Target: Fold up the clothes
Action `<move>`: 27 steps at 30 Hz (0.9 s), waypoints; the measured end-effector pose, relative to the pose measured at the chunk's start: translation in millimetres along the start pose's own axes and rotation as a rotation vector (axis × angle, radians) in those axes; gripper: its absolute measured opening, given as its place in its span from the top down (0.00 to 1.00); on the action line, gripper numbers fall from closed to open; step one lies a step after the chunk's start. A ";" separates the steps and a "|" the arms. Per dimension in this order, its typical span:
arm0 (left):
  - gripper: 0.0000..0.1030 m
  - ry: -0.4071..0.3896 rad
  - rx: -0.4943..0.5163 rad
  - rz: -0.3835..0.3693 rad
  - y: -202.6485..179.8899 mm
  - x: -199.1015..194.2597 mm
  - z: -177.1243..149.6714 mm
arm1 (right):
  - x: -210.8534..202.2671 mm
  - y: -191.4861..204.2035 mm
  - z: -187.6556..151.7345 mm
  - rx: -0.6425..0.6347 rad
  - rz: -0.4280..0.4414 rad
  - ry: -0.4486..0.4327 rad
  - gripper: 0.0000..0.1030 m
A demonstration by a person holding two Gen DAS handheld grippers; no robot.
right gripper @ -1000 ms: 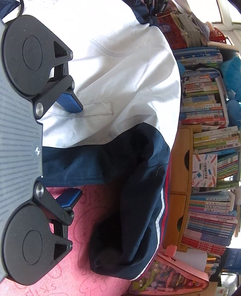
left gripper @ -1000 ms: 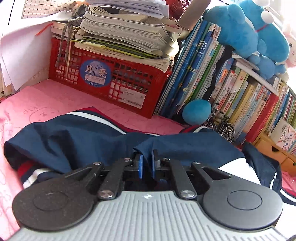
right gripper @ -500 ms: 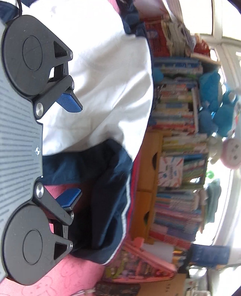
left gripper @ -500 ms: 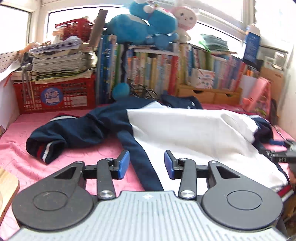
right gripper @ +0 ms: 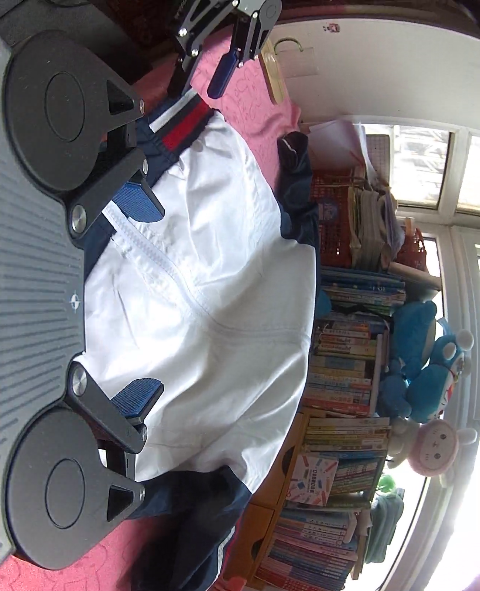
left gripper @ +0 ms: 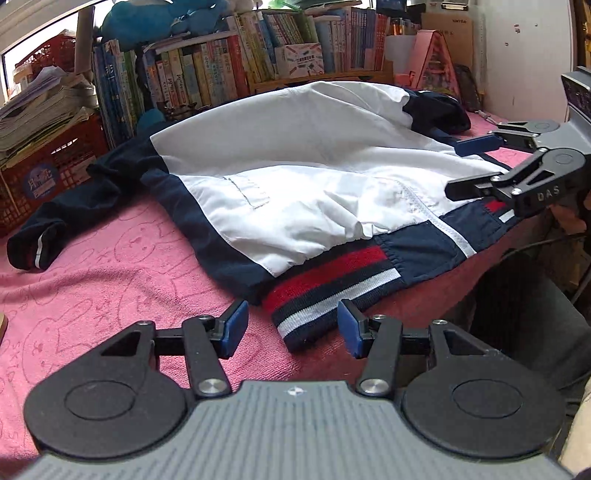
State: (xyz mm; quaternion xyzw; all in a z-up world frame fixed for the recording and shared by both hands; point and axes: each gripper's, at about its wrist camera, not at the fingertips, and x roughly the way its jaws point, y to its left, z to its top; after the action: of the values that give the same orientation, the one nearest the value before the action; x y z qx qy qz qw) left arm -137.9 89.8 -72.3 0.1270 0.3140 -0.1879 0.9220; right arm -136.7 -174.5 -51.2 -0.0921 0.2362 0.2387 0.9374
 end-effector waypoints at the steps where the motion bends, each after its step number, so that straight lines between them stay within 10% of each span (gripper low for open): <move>1: 0.44 -0.008 -0.003 0.011 0.2 1.4 -0.3 | -2.7 2.3 -2.9 0.001 0.005 0.006 0.11; 6: 0.44 -0.067 0.036 0.001 -6.9 -6.3 4.3 | -19.5 9.0 -16.0 -0.015 -0.033 0.006 0.11; 13: 0.28 -0.015 -0.458 -0.055 48.5 23.7 17.3 | -23.2 -15.2 -31.5 0.089 -0.249 0.007 0.13; 16: 0.28 -0.014 -0.462 -0.035 48.4 32.3 19.7 | -30.0 -28.5 -40.1 0.149 -0.306 0.007 0.13; 20: 0.69 -0.014 -0.372 0.017 30.8 35.8 26.1 | -32.7 -41.1 -50.3 0.191 -0.378 0.027 0.13; 22: 0.75 0.001 -0.348 0.023 24.1 32.2 27.2 | -32.3 -45.8 -52.9 0.215 -0.381 0.036 0.13; 27: 0.78 0.081 -0.319 -0.007 21.2 10.3 19.1 | -38.1 -53.7 -52.0 0.244 -0.300 0.091 0.49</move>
State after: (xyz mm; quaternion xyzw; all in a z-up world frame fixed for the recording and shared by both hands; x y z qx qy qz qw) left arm -111.2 99.4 -61.6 -0.0149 0.3770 -0.1336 0.9164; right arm -160.6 -251.3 -74.8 -0.0225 0.2890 0.0616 0.9551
